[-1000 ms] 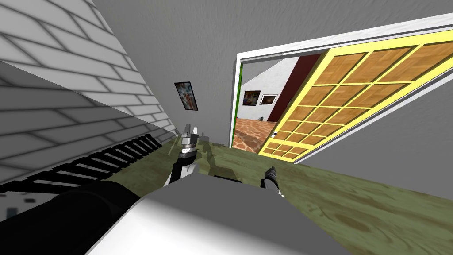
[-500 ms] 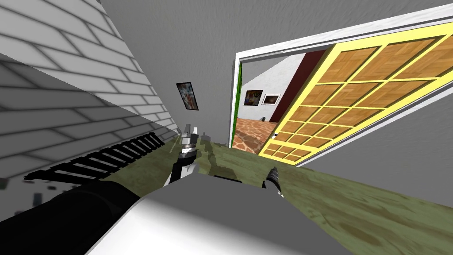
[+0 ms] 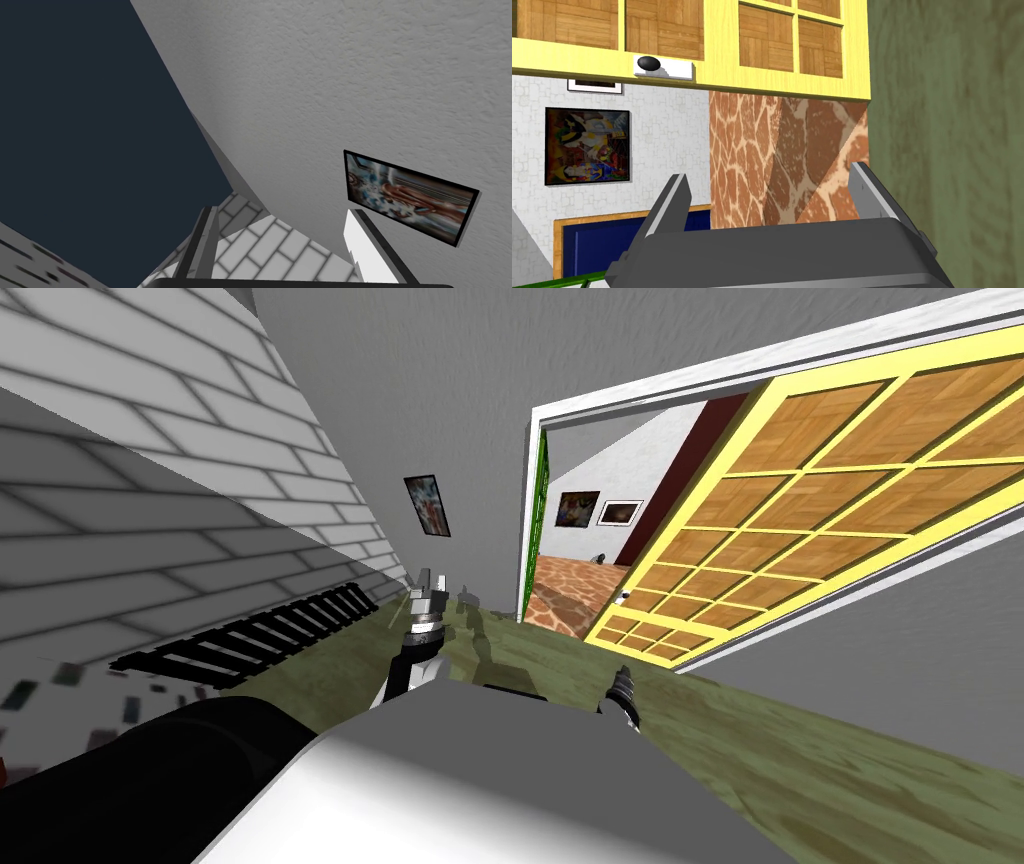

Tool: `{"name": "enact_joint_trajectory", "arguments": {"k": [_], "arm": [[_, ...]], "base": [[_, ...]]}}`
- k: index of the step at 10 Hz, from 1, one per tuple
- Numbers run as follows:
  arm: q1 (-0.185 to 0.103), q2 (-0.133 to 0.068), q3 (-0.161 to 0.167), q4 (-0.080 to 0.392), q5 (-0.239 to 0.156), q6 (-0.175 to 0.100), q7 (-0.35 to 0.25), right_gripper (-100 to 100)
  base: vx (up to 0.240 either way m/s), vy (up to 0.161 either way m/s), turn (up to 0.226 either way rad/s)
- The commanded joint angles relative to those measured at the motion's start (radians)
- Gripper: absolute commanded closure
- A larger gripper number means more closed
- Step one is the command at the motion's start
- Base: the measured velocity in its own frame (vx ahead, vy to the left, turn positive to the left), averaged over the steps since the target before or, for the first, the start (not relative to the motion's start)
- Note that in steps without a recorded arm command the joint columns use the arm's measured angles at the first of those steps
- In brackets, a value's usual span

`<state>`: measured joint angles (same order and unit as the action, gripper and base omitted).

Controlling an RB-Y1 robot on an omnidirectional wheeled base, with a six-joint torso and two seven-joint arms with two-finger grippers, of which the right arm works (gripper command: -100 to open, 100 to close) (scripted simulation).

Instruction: Push the door open

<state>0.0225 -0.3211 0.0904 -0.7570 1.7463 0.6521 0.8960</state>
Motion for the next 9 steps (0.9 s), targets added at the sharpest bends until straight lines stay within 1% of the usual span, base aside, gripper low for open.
{"name": "enact_joint_trajectory", "arguments": {"k": [1, 5, 6, 8, 9], "arm": [[-0.008, -0.003, 0.002, 0.031, 0.038, 0.027, 0.017, -100], [-0.030, -0.013, 0.006, 0.107, 0.129, 0.086, 0.054, -100], [-0.033, -0.015, 0.007, 0.117, 0.140, 0.094, 0.059, -100], [-0.044, -0.020, 0.009, 0.155, 0.185, 0.123, 0.077, -100], [-0.047, -0.021, 0.009, 0.164, 0.196, 0.131, 0.082, -100]], "base": [[0.027, -0.121, 0.074], [0.031, -0.128, 0.076], [0.021, -0.097, 0.047], [0.019, -0.108, 0.077], [0.022, -0.106, 0.045]]}}
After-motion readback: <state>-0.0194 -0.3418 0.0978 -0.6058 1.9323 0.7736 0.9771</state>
